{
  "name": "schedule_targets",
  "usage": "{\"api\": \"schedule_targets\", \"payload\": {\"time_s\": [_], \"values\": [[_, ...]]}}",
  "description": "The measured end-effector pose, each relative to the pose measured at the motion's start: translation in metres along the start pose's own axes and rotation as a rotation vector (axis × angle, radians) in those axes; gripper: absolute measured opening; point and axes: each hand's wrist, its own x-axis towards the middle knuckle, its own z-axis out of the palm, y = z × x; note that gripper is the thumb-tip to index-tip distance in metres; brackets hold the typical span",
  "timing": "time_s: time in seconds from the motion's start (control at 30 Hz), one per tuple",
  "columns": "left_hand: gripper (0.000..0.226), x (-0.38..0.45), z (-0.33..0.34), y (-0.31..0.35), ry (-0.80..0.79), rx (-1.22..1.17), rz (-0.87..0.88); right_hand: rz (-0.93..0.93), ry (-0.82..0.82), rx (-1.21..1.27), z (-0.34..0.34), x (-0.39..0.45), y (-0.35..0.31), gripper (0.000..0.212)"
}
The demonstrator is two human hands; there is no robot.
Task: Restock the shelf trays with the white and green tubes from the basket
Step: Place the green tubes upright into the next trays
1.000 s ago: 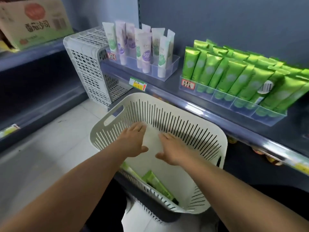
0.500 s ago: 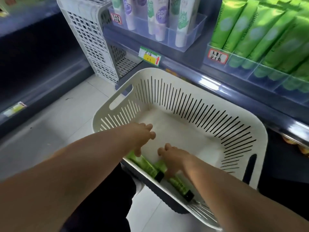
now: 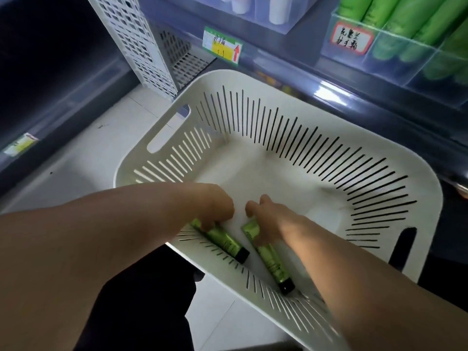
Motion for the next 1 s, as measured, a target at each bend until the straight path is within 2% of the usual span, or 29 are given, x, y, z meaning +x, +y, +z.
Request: {"api": "schedule_targets", "payload": {"time_s": [0.17, 0.2, 0.27, 0.33, 0.4, 0.47, 0.53, 0.6, 0.73, 0.9, 1.0], "values": [[0.037, -0.003, -0.005, -0.006, -0.014, -0.048, -0.078, 0.02, -0.057, -0.091, -0.002, 0.003, -0.006, 0.061], [0.036, -0.005, -0.005, -0.009, -0.014, -0.066, -0.105, 0.028, -0.072, -0.09, -0.004, 0.005, -0.006, 0.055], [0.032, -0.014, -0.007, -0.015, 0.039, -0.163, -0.154, 0.044, -0.057, -0.032, -0.008, 0.008, -0.006, 0.029], [0.026, -0.024, -0.01, -0.022, 0.127, -0.295, -0.203, 0.097, 0.03, 0.027, -0.014, 0.01, -0.001, 0.017], [0.025, -0.032, -0.012, -0.028, 0.227, -0.456, -0.244, 0.15, 0.169, 0.141, -0.023, 0.009, 0.004, 0.026], [0.035, -0.04, -0.013, -0.03, 0.311, -0.604, -0.292, 0.146, 0.29, 0.286, -0.033, 0.003, 0.005, 0.036], [0.044, -0.047, -0.016, -0.03, 0.386, -0.712, -0.326, 0.127, 0.384, 0.412, -0.043, -0.008, 0.005, 0.032], [0.041, -0.055, -0.024, -0.027, 0.477, -0.782, -0.348, 0.117, 0.448, 0.409, -0.051, -0.023, 0.004, 0.024], [0.026, -0.076, -0.048, -0.014, 0.66, -0.766, -0.4, 0.106, 0.608, 0.381, -0.06, -0.057, 0.007, 0.018], [0.028, -0.11, -0.088, 0.007, 0.863, -0.678, -0.414, 0.063, 0.823, 0.398, -0.07, -0.105, 0.009, 0.02], [0.029, -0.128, -0.114, 0.021, 0.957, -0.645, -0.4, 0.104, 0.939, 0.46, -0.078, -0.137, 0.011, 0.018]]}}
